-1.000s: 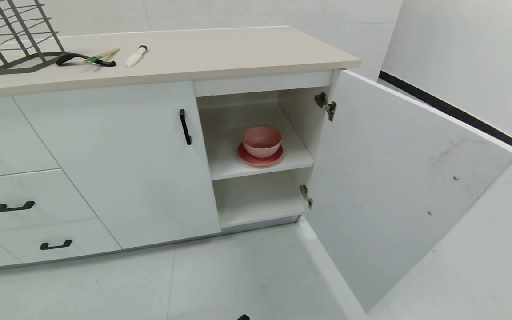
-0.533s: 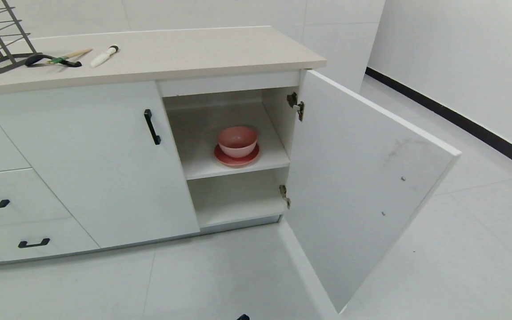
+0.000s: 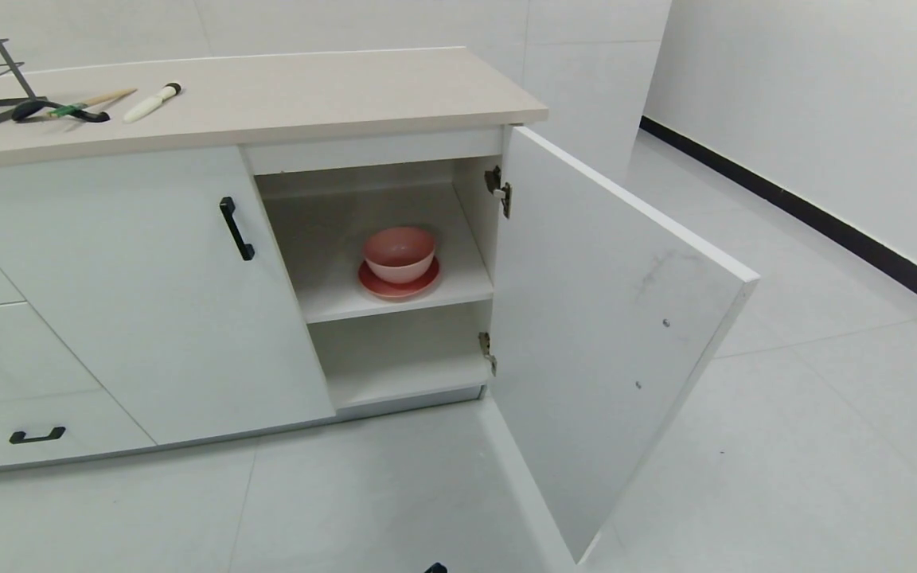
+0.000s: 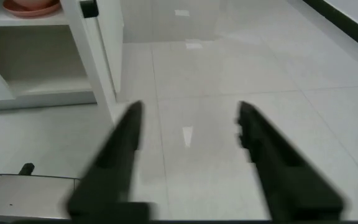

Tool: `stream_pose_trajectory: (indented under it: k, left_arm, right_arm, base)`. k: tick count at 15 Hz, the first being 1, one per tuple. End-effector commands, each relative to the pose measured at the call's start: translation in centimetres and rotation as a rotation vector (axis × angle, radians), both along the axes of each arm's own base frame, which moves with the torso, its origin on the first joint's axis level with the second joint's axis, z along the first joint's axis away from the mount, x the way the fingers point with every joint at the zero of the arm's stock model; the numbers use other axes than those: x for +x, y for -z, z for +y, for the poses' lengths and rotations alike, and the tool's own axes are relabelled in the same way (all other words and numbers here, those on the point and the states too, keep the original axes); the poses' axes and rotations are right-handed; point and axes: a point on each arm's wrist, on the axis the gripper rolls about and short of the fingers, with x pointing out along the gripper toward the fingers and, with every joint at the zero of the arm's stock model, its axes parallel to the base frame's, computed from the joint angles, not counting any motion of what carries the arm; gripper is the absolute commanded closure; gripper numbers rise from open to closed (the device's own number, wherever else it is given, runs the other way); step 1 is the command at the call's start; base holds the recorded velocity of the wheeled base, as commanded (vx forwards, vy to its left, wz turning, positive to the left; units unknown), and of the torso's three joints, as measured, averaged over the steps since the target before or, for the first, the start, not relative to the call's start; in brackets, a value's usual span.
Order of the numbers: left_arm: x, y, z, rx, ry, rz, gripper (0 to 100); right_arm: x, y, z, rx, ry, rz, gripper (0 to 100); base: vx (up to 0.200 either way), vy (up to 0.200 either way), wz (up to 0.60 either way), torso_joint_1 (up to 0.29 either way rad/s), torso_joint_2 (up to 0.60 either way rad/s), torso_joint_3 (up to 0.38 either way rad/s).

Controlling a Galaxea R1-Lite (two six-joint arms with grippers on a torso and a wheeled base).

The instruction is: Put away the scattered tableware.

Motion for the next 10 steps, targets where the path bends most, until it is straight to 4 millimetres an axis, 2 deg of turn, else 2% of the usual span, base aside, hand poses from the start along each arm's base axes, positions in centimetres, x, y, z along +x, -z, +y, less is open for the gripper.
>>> stream_pose_trajectory:
  k: [1,10]
  left_arm:
    - [0.01,0.0,0.0,-0.001,0.0,0.002,0]
    - [0.01,0.0,0.0,-0.002,-0.002,0.002,0]
  right_arm:
    - [0.03,0.0,0.0,0.0,0.001,0.004,100]
    - [-0.53,0.13,0.0,-0.003,-0.052,-0.07,100]
  base:
    - [0.0,0.0,0.0,0.0,0.0,0.0]
    - [0.0,0.0,0.0,0.0,0.0,0.0]
